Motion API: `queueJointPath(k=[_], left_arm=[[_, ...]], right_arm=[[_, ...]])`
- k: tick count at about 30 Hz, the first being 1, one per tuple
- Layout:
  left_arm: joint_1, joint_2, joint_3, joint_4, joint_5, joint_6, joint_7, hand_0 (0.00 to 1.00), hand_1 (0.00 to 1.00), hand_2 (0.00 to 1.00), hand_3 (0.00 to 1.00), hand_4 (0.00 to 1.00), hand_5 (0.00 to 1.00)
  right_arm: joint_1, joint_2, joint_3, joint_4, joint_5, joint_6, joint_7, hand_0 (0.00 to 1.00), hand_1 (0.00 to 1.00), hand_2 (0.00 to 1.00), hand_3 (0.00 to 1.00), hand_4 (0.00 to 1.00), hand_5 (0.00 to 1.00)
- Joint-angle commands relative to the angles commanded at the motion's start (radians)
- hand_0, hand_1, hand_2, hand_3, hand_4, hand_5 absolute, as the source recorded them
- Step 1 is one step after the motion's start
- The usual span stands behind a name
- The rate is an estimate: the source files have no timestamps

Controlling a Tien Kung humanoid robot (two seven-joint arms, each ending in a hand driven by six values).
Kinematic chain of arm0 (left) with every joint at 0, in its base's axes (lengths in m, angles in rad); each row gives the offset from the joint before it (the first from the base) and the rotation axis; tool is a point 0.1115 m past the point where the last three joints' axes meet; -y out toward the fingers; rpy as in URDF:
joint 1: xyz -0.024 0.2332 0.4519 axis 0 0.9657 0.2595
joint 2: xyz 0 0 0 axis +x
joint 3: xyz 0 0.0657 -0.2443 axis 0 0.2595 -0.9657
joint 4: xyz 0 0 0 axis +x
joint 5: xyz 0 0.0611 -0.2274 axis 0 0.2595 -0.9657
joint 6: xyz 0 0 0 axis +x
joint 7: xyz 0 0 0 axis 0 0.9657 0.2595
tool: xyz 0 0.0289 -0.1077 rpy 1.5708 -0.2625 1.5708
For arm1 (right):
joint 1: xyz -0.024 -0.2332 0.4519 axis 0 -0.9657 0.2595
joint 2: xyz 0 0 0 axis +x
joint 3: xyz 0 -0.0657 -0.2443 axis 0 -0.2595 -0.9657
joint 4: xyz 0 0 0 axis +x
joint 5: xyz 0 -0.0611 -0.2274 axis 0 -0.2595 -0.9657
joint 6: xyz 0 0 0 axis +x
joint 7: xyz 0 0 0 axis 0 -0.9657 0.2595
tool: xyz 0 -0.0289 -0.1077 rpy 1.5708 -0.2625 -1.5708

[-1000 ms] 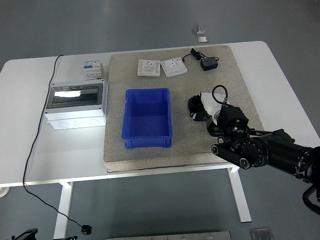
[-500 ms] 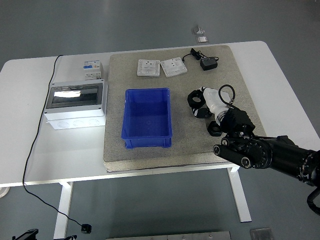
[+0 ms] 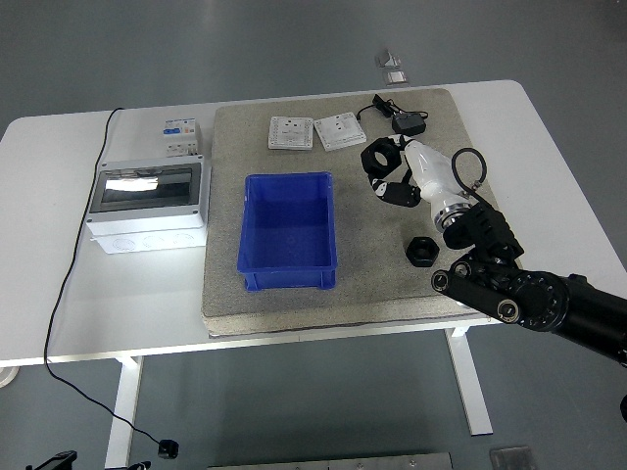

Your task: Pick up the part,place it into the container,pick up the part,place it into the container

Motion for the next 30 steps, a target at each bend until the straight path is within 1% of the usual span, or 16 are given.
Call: queueJointPath(k=[3, 4, 5, 7, 9, 10, 13, 15, 16, 21, 22, 24, 27, 28, 30], left_arm=[[0.0, 0.0, -0.005, -0.002, 0.011, -0.002, 0.017, 0.741, 0.745, 0.753, 0.89, 0.954, 0.96], [-0.001, 0.001, -0.004, -0.003, 0.014, -0.001, 0.025, 0.74, 0.744, 0.756, 0.884, 0.95, 0.955], [-0.002, 0.001, -0.002, -0.004, 0.018, 0.0, 0.035, 0.74, 0.744, 0.756, 0.884, 0.95, 0.955], [-0.005, 0.001, 0.0, -0.005, 0.025, 0.001, 0.049, 0.74, 0.744, 0.756, 0.884, 0.95, 0.955], [-0.007, 0.001, -0.001, -0.005, 0.031, 0.001, 0.061, 0.74, 0.744, 0.756, 0.884, 0.95, 0.955], [-0.007, 0.001, -0.001, -0.006, 0.032, 0.001, 0.066, 0.739, 0.743, 0.754, 0.875, 0.945, 0.953], [-0.006, 0.002, -0.001, -0.007, 0.033, 0.002, 0.071, 0.739, 0.743, 0.754, 0.875, 0.945, 0.953], [-0.005, 0.002, -0.004, -0.008, 0.038, 0.002, 0.071, 0.739, 0.743, 0.754, 0.875, 0.945, 0.953], [-0.005, 0.002, -0.004, -0.008, 0.039, 0.002, 0.071, 0.738, 0.743, 0.751, 0.864, 0.944, 0.953], [-0.003, 0.004, -0.001, -0.009, 0.032, 0.001, 0.071, 0.738, 0.743, 0.751, 0.864, 0.944, 0.953], [-0.003, 0.004, -0.001, -0.009, 0.032, 0.001, 0.071, 0.738, 0.743, 0.747, 0.862, 0.942, 0.952], [-0.002, 0.004, -0.002, -0.009, 0.032, -0.001, 0.071, 0.738, 0.743, 0.747, 0.862, 0.942, 0.952], [-0.002, 0.004, -0.002, -0.01, 0.033, -0.004, 0.071, 0.738, 0.743, 0.747, 0.862, 0.942, 0.952], [-0.002, 0.004, -0.003, -0.01, 0.033, -0.004, 0.071, 0.738, 0.743, 0.745, 0.858, 0.935, 0.945], [-0.003, 0.004, -0.003, -0.009, 0.034, -0.004, 0.071, 0.738, 0.743, 0.745, 0.858, 0.935, 0.945]], right_arm=[[0.001, 0.0, 0.048, 0.073, -0.078, 0.004, -0.048, 0.704, 0.327, 0.534, 0.586, 0.309, 0.002], [0.004, 0.004, 0.053, 0.095, -0.108, 0.01, -0.065, 0.719, 0.347, 0.539, 0.585, 0.305, 0.002], [0.008, 0.009, 0.054, 0.121, -0.143, 0.02, -0.087, 0.719, 0.347, 0.539, 0.585, 0.305, 0.002], [0.015, 0.015, 0.041, 0.158, -0.201, 0.042, -0.105, 0.719, 0.347, 0.539, 0.585, 0.305, 0.002], [0.023, 0.02, 0.016, 0.182, -0.259, 0.078, -0.109, 0.719, 0.347, 0.539, 0.585, 0.305, 0.002], [0.027, 0.022, 0.003, 0.191, -0.29, 0.1, -0.109, 0.74, 0.402, 0.559, 0.594, 0.3, 0.002], [0.034, 0.027, -0.02, 0.207, -0.364, 0.161, -0.126, 0.74, 0.402, 0.559, 0.594, 0.3, 0.002], [0.038, 0.029, -0.035, 0.212, -0.419, 0.214, -0.149, 0.74, 0.402, 0.559, 0.594, 0.3, 0.002], [0.038, 0.03, -0.038, 0.212, -0.439, 0.235, -0.158, 0.842, 0.633, 0.686, 0.674, 0.295, 0.002], [0.039, 0.031, -0.042, 0.208, -0.511, 0.347, -0.19, 0.842, 0.633, 0.686, 0.674, 0.295, 0.002], [0.039, 0.031, -0.041, 0.207, -0.517, 0.363, -0.194, 0.975, 0.837, 0.834, 0.795, 0.62, 0.115], [0.039, 0.031, -0.038, 0.203, -0.523, 0.384, -0.204, 0.975, 0.837, 0.834, 0.795, 0.62, 0.115], [0.04, 0.032, -0.036, 0.2, -0.523, 0.394, -0.21, 0.975, 0.837, 0.834, 0.795, 0.62, 0.115], [0.04, 0.032, -0.036, 0.199, -0.521, 0.396, -0.211, 0.998, 0.98, 0.938, 0.985, 0.772, 0.222], [0.039, 0.031, -0.028, 0.198, -0.517, 0.402, -0.21, 0.998, 0.98, 0.938, 0.985, 0.772, 0.222]])
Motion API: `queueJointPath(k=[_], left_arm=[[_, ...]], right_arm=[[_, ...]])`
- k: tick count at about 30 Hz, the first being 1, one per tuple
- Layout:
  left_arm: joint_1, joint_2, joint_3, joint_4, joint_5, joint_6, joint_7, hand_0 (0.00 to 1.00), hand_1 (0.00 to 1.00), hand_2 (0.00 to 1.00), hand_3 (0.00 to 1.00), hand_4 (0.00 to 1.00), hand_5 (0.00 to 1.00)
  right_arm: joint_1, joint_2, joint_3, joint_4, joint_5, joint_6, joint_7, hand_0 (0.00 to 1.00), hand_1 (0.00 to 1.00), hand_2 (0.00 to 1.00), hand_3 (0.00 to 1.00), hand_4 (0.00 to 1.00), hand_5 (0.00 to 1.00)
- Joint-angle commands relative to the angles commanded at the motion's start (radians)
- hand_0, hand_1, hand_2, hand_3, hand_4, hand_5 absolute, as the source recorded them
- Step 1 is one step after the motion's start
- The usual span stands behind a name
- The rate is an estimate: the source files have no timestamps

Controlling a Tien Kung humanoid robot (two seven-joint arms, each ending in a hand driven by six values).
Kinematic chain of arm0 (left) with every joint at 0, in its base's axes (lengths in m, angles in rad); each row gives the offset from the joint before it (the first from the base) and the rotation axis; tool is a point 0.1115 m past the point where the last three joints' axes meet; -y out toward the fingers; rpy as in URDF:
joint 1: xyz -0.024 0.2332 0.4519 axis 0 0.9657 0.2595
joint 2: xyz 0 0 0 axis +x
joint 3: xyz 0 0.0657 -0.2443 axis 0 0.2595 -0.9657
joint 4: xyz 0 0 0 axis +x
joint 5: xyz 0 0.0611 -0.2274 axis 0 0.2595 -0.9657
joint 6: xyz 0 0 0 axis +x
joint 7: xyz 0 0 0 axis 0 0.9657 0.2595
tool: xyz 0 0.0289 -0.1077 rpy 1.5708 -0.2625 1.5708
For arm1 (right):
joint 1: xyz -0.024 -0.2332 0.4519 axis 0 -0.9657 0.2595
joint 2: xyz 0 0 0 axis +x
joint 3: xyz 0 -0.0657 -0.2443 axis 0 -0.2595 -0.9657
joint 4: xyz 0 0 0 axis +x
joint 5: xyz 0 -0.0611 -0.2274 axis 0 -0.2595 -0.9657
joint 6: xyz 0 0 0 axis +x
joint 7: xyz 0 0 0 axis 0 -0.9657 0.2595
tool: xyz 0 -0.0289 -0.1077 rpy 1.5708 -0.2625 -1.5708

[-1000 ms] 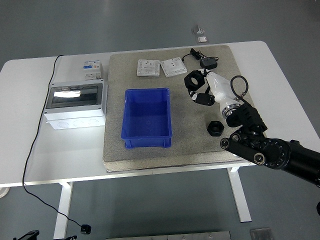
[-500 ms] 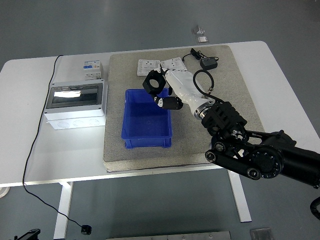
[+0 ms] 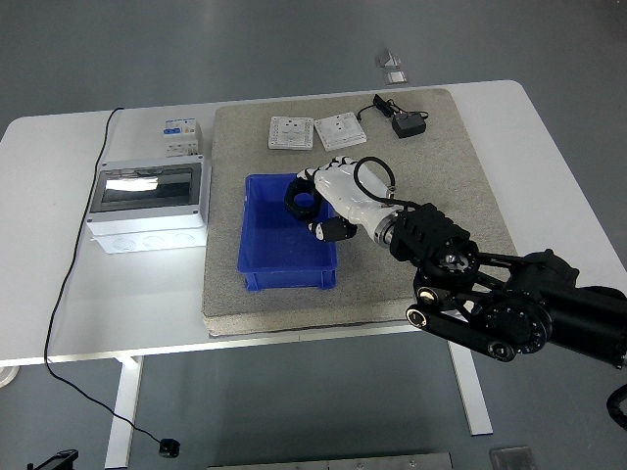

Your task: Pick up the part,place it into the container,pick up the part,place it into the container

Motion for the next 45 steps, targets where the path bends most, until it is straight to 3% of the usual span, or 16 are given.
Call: queueJointPath(k=[10, 13, 15, 16, 19, 21, 22, 27, 28, 33, 45], left_arm=[[0.001, -0.001, 0.001, 0.0, -0.001, -0.002, 0.0, 0.739, 0.742, 0.744, 0.857, 0.929, 0.943], [0.0, 0.0, -0.003, 0.001, 0.006, -0.007, 0.0, 0.739, 0.742, 0.744, 0.857, 0.929, 0.943], [-0.001, 0.0, -0.004, 0.001, 0.011, -0.008, 0.0, 0.739, 0.742, 0.744, 0.857, 0.929, 0.943], [-0.001, 0.0, -0.003, 0.002, 0.011, -0.008, 0.0, 0.739, 0.741, 0.742, 0.853, 0.928, 0.939], [0.003, -0.001, 0.012, 0.002, -0.011, -0.004, 0.0, 0.739, 0.741, 0.742, 0.853, 0.928, 0.939], [0.009, 0.001, 0.024, 0.003, -0.031, 0.001, -0.004, 0.739, 0.741, 0.742, 0.853, 0.928, 0.939], [0.012, 0.002, 0.028, 0.003, -0.041, 0.003, -0.007, 0.739, 0.741, 0.741, 0.853, 0.931, 0.94], [0.014, 0.0, 0.028, 0.003, -0.04, 0.008, -0.009, 0.739, 0.741, 0.741, 0.853, 0.931, 0.94], [0.014, -0.002, 0.025, 0.003, -0.037, 0.008, -0.008, 0.739, 0.74, 0.744, 0.855, 0.929, 0.943], [0.015, -0.011, 0.007, 0.004, -0.013, 0.007, -0.004, 0.739, 0.74, 0.744, 0.855, 0.929, 0.943], [0.015, -0.01, 0.006, 0.006, -0.012, 0.006, -0.01, 0.738, 0.736, 0.746, 0.858, 0.933, 0.949]], right_arm=[[-0.007, -0.005, 0.028, 0.002, 0.021, 0.04, 0.007, 0.998, 0.998, 0.988, 0.998, 0.839, 0.29], [-0.021, -0.012, 0.05, 0.004, 0.047, 0.009, 0.023, 0.998, 0.998, 0.988, 0.998, 0.839, 0.29], [-0.053, -0.039, 0.091, 0.018, 0.085, -0.032, 0.041, 0.998, 0.998, 0.988, 0.998, 0.839, 0.29], [-0.071, -0.054, 0.113, 0.026, 0.103, -0.051, 0.046, 0.953, 0.876, 0.908, 0.998, 0.828, 0.281], [-0.142, -0.118, 0.2, 0.07, 0.136, -0.091, 0.034, 0.953, 0.876, 0.908, 0.998, 0.828, 0.281], [-0.193, -0.163, 0.257, 0.104, 0.137, -0.083, 0.009, 0.953, 0.876, 0.908, 0.998, 0.828, 0.281], [-0.217, -0.187, 0.281, 0.121, 0.129, -0.07, -0.009, 0.739, 0.545, 0.815, 0.984, 0.833, 0.286], [-0.339, -0.277, 0.395, 0.184, 0.06, 0.021, -0.088, 0.739, 0.545, 0.815, 0.984, 0.833, 0.286], [-0.357, -0.281, 0.407, 0.189, 0.049, 0.035, -0.097, 0.67, 0.394, 0.755, 0.96, 0.833, 0.283], [-0.398, -0.275, 0.405, 0.2, 0.014, 0.074, -0.124, 0.67, 0.394, 0.755, 0.96, 0.833, 0.283], [-0.392, -0.278, 0.353, 0.239, 0.06, 0.087, -0.121, 0.626, 0.371, 0.751, 0.947, 0.828, 0.274]])
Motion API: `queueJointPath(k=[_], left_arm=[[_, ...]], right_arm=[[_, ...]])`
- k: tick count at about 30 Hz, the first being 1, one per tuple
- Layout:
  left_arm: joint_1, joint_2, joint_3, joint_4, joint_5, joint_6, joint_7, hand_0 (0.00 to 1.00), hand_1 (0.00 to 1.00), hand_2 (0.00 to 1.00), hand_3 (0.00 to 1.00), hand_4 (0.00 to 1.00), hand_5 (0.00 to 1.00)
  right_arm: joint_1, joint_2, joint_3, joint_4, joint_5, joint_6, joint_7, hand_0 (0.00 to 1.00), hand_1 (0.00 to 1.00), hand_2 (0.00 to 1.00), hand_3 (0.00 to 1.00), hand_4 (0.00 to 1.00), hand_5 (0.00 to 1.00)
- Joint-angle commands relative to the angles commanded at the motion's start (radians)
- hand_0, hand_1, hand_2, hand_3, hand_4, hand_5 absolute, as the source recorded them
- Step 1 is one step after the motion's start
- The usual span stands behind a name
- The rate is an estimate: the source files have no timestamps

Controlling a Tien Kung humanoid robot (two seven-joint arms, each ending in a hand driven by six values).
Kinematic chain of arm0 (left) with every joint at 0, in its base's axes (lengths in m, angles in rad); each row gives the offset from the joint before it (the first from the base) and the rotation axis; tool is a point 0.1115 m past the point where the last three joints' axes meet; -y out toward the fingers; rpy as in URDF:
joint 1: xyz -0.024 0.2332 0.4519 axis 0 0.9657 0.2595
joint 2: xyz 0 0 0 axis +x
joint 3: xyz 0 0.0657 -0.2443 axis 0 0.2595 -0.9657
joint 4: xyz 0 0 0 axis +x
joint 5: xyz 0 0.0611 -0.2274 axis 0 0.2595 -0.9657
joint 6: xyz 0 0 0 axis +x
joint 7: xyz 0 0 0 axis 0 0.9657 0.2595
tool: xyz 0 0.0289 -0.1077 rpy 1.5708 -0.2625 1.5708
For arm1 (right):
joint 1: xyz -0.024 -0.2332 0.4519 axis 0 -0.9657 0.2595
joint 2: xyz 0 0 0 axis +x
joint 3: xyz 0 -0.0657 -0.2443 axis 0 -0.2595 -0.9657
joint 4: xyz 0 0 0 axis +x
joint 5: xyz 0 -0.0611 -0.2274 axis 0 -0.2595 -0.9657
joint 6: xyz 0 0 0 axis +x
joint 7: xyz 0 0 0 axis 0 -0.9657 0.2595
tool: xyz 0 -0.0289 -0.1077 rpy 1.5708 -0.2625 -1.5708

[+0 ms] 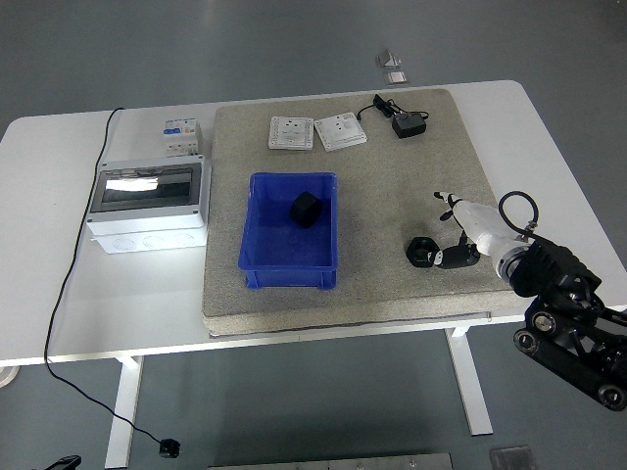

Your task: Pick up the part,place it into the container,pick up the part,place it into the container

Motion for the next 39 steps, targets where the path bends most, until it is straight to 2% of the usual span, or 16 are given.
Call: queueJointPath(k=[3, 6, 7, 8, 12, 13, 18, 19, 24, 25, 28, 33, 36, 39], left_arm=[[0.0, 0.0, 0.003, 0.001, -0.005, 0.0, -0.004, 0.738, 0.735, 0.746, 0.859, 0.934, 0.947], [-0.001, 0.001, 0.004, 0.001, -0.007, 0.002, -0.007, 0.738, 0.735, 0.746, 0.859, 0.934, 0.947], [-0.002, 0.001, 0.002, 0.002, -0.004, 0.002, -0.006, 0.738, 0.735, 0.747, 0.859, 0.934, 0.954], [-0.003, 0.001, 0.0, 0.002, -0.002, 0.002, -0.006, 0.738, 0.735, 0.747, 0.859, 0.934, 0.954], [-0.005, 0.002, -0.004, 0.002, 0.003, 0.003, -0.006, 0.738, 0.735, 0.747, 0.859, 0.934, 0.954], [-0.005, 0.003, -0.004, 0.002, 0.004, 0.003, -0.007, 0.737, 0.735, 0.746, 0.861, 0.933, 0.957], [-0.005, 0.003, -0.005, 0.002, 0.007, 0.007, -0.012, 0.737, 0.735, 0.746, 0.861, 0.933, 0.957], [-0.005, 0.003, -0.006, 0.002, 0.007, 0.007, -0.013, 0.737, 0.735, 0.745, 0.86, 0.935, 0.96], [-0.005, 0.004, -0.007, 0.002, 0.011, 0.009, -0.017, 0.737, 0.735, 0.745, 0.86, 0.935, 0.96], [-0.005, 0.004, -0.007, 0.002, 0.012, 0.009, -0.018, 0.736, 0.734, 0.743, 0.86, 0.935, 0.961], [-0.006, 0.004, -0.005, 0.002, 0.015, 0.012, -0.025, 0.736, 0.734, 0.743, 0.86, 0.935, 0.961], [-0.006, 0.004, -0.007, 0.001, 0.018, 0.015, -0.03, 0.732, 0.734, 0.74, 0.853, 0.936, 0.962], [-0.007, 0.004, -0.013, 0.001, 0.027, 0.015, -0.027, 0.732, 0.734, 0.74, 0.853, 0.936, 0.962], [-0.007, 0.005, -0.019, 0.001, 0.035, 0.015, -0.023, 0.736, 0.733, 0.739, 0.853, 0.938, 0.967]], right_arm=[[0.012, -0.001, -0.021, -0.003, 0.027, 0.017, -0.006, 0.618, 0.359, 0.747, 0.933, 0.832, 0.274], [0.031, 0.004, -0.043, -0.007, 0.018, 0.064, -0.039, 0.618, 0.359, 0.747, 0.933, 0.832, 0.274], [0.039, 0.007, -0.052, -0.008, 0.013, 0.076, -0.047, 0.613, 0.348, 0.729, 0.888, 0.783, 0.239], [0.047, 0.009, -0.062, -0.01, 0.008, 0.088, -0.056, 0.613, 0.348, 0.729, 0.888, 0.783, 0.239], [0.068, 0.019, -0.098, -0.021, -0.009, 0.108, -0.073, 0.613, 0.348, 0.729, 0.888, 0.783, 0.239], [0.072, 0.023, -0.106, -0.025, -0.014, 0.111, -0.076, 0.597, 0.311, 0.624, 0.708, 0.487, 0.056], [0.076, 0.037, -0.118, -0.045, -0.045, 0.117, -0.074, 0.597, 0.311, 0.624, 0.708, 0.487, 0.056], [0.076, 0.039, -0.119, -0.047, -0.051, 0.111, -0.069, 0.569, 0.256, 0.518, 0.669, 0.301, 0.002], [0.087, 0.042, -0.126, -0.061, -0.099, 0.106, -0.063, 0.569, 0.256, 0.518, 0.669, 0.301, 0.002], [0.091, 0.042, -0.13, -0.065, -0.111, 0.107, -0.062, 0.571, 0.246, 0.478, 0.656, 0.242, 0.002], [0.103, 0.041, -0.14, -0.075, -0.137, 0.104, -0.052, 0.571, 0.246, 0.478, 0.656, 0.242, 0.002], [0.163, 0.051, -0.142, -0.083, -0.135, 0.029, -0.003, 0.577, 0.242, 0.482, 0.658, 0.212, 0.002], [0.225, 0.087, -0.144, -0.094, -0.109, -0.045, 0.051, 0.577, 0.242, 0.482, 0.658, 0.212, 0.002], [0.287, 0.135, -0.192, -0.099, -0.074, -0.119, 0.107, 0.582, 0.242, 0.48, 0.658, 0.21, 0.002]])
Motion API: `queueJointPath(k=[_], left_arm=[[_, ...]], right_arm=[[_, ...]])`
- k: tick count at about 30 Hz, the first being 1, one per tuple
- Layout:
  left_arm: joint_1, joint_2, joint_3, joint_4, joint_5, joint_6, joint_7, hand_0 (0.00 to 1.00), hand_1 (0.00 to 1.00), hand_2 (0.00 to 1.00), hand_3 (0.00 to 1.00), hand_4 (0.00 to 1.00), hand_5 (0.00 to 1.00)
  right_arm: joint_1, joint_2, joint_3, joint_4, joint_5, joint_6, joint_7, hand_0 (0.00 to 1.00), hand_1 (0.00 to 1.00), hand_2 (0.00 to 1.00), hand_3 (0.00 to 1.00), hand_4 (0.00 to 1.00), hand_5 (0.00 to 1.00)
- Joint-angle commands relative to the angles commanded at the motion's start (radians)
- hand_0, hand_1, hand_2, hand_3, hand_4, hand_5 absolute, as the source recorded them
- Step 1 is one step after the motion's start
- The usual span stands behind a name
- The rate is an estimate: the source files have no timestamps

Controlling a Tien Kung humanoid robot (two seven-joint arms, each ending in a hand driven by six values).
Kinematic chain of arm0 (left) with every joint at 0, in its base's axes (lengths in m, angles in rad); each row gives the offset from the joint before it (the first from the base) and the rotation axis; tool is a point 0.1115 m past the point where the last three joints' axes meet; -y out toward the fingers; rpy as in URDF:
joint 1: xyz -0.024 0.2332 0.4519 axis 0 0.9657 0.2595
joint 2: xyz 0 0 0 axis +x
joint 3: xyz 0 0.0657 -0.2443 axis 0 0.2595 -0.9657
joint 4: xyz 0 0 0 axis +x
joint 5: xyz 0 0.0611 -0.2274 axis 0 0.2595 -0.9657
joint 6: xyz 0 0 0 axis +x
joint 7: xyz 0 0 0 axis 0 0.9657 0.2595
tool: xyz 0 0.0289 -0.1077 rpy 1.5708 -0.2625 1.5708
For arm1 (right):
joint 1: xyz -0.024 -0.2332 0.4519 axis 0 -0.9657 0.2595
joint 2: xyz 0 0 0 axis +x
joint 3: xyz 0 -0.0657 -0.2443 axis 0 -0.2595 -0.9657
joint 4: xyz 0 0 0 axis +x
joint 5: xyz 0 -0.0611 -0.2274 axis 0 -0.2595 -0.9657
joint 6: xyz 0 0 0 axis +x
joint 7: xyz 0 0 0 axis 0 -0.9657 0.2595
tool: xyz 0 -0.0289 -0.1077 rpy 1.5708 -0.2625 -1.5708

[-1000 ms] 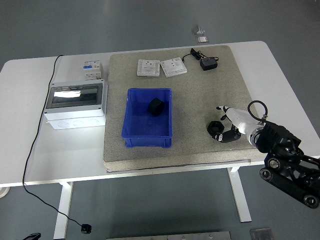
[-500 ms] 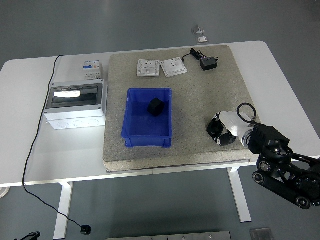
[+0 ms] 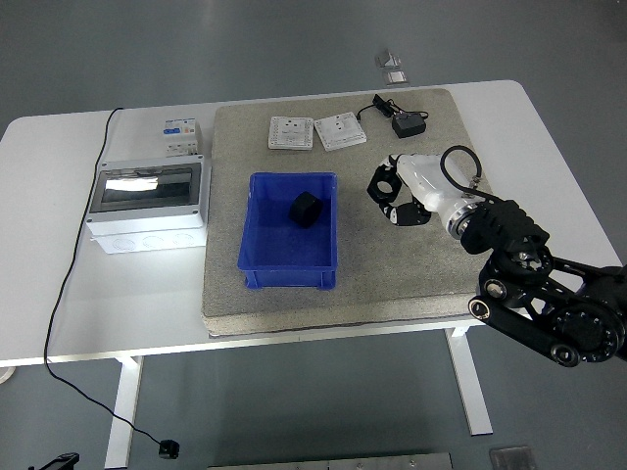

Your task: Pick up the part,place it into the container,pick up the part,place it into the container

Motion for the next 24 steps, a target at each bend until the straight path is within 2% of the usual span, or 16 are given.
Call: queueJointPath(k=[3, 7, 9, 10, 12, 15, 16, 21, 22, 24], left_arm=[[-0.003, 0.002, -0.009, 0.0, 0.013, -0.002, 0.005, 0.736, 0.733, 0.739, 0.853, 0.938, 0.967], [-0.007, 0.003, -0.013, 0.0, 0.021, -0.001, 0.007, 0.732, 0.733, 0.738, 0.852, 0.941, 0.971], [-0.01, 0.003, -0.013, 0.0, 0.022, -0.001, 0.007, 0.732, 0.733, 0.738, 0.852, 0.941, 0.971], [-0.01, 0.003, -0.012, -0.001, 0.021, 0.0, 0.007, 0.731, 0.733, 0.737, 0.85, 0.942, 0.97], [-0.011, 0.004, -0.012, -0.001, 0.021, 0.001, 0.006, 0.731, 0.733, 0.737, 0.85, 0.942, 0.97], [-0.011, 0.005, -0.011, -0.001, 0.02, 0.002, 0.005, 0.731, 0.733, 0.737, 0.85, 0.942, 0.97], [-0.012, 0.005, -0.011, -0.001, 0.02, 0.002, 0.005, 0.729, 0.728, 0.732, 0.847, 0.942, 0.971], [-0.012, 0.006, -0.009, 0.0, 0.019, 0.002, 0.003, 0.729, 0.728, 0.732, 0.847, 0.942, 0.971], [-0.012, 0.006, -0.009, 0.0, 0.019, 0.002, 0.003, 0.729, 0.728, 0.732, 0.846, 0.943, 0.972], [-0.011, 0.006, -0.009, 0.0, 0.019, 0.002, 0.003, 0.729, 0.728, 0.732, 0.846, 0.943, 0.972]], right_arm=[[0.067, 0.053, -0.071, -0.023, 0.056, -0.069, 0.056, 0.582, 0.242, 0.48, 0.658, 0.21, 0.002], [0.148, 0.132, -0.174, -0.104, 0.132, -0.138, 0.1, 0.602, 0.251, 0.481, 0.663, 0.219, 0.002], [0.168, 0.164, -0.227, -0.148, 0.168, -0.16, 0.112, 0.602, 0.251, 0.481, 0.663, 0.219, 0.002], [0.173, 0.175, -0.254, -0.172, 0.187, -0.172, 0.118, 0.619, 0.298, 0.498, 0.678, 0.218, 0.002], [0.179, 0.191, -0.299, -0.215, 0.222, -0.189, 0.133, 0.619, 0.298, 0.498, 0.678, 0.218, 0.002], [0.184, 0.201, -0.336, -0.266, 0.269, -0.176, 0.157, 0.619, 0.298, 0.498, 0.678, 0.218, 0.002], [0.185, 0.203, -0.341, -0.278, 0.281, -0.166, 0.16, 0.928, 0.834, 0.836, 0.902, 0.671, 0.263], [0.185, 0.21, -0.343, -0.302, 0.297, -0.132, 0.153, 0.928, 0.834, 0.836, 0.902, 0.671, 0.263], [0.185, 0.21, -0.342, -0.303, 0.296, -0.131, 0.151, 0.998, 0.974, 0.968, 0.998, 0.793, 0.361], [0.185, 0.21, -0.337, -0.304, 0.291, -0.127, 0.146, 0.998, 0.974, 0.968, 0.998, 0.793, 0.361]])
